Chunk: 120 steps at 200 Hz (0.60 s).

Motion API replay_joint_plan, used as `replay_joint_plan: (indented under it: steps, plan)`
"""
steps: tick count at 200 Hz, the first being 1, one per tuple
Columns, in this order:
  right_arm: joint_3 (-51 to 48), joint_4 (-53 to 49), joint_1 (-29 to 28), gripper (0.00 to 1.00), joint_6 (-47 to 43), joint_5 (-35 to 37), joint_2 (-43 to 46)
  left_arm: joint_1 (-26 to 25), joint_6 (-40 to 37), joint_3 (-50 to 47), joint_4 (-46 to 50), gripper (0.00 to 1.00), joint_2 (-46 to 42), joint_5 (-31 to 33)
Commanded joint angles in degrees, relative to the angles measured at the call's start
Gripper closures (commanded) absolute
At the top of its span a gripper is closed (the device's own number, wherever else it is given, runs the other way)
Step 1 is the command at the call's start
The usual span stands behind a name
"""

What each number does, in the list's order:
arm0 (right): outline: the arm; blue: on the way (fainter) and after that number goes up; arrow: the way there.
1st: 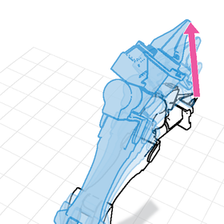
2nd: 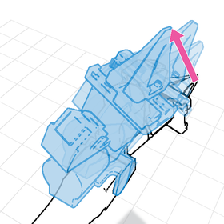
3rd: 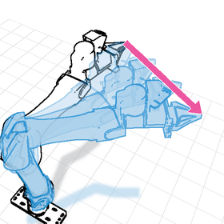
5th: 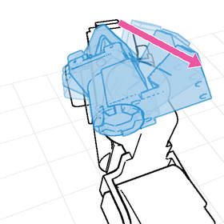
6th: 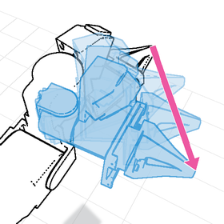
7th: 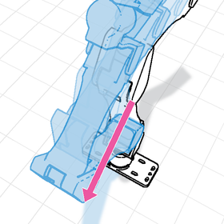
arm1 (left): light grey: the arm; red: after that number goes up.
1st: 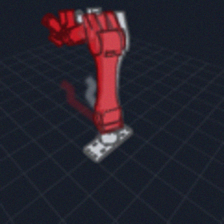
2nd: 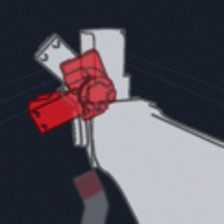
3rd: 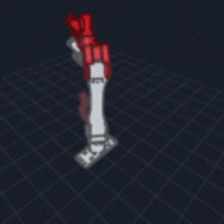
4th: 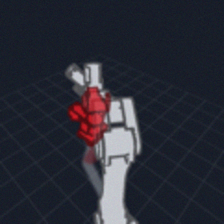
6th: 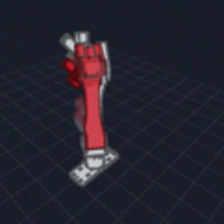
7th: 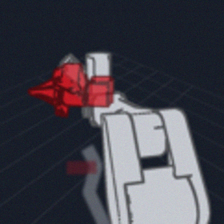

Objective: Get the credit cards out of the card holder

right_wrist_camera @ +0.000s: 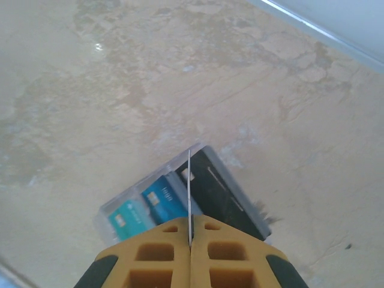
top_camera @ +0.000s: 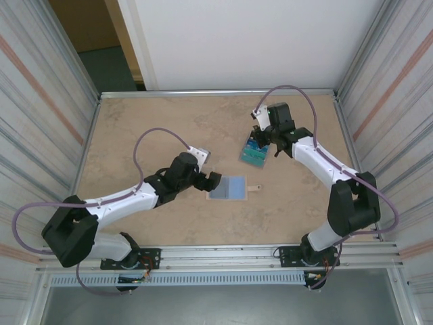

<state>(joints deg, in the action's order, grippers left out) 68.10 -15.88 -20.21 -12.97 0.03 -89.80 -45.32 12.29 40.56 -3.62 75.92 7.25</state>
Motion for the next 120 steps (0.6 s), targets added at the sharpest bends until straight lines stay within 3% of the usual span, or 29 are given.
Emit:
replay_joint_plan:
  steps: [1,120]
  plan:
    - [2.62,0.79,1.34,1.00,-5.55,0.11,-2.72,0.57,0.89,-0.75,-1.22,0.01,-1.56,1.74]
    - [9.33,-1.29,6.35,1.00,-10.88,-9.60,-11.70,3.22,1.91,0.04,0.87,0.01,0.87,0.23]
